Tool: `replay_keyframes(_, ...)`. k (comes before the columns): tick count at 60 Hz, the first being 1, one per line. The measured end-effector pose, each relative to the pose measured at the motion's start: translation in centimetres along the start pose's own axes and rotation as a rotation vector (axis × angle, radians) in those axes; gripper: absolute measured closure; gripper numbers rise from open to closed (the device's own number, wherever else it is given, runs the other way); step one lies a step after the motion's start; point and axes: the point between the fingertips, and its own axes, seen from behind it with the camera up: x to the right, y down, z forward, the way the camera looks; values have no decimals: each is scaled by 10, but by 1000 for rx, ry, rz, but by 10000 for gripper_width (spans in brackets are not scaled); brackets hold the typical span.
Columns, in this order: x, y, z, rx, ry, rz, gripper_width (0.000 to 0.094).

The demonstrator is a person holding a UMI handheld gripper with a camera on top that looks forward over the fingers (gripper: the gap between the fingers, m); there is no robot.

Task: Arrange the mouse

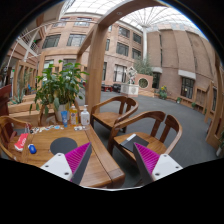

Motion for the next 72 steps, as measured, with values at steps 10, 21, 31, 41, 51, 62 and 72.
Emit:
replay_keyframes(10,-12,56,17,-84,5,-33,82)
replay_keyframes(21,-82,158,43,-231,-82,-96,91)
replay_keyframes(31,-195,219,38,-324,-284,-178,79)
replay_keyframes(41,-322,231,45,-308,-465,-239,79)
replay_keyframes(51,-425,209,79,-240,-569,-287,77)
replay_keyframes(62,-510,189,134,-215,-615,-327,79)
replay_keyframes(72,-562,195,172,-244,-641,-365,82)
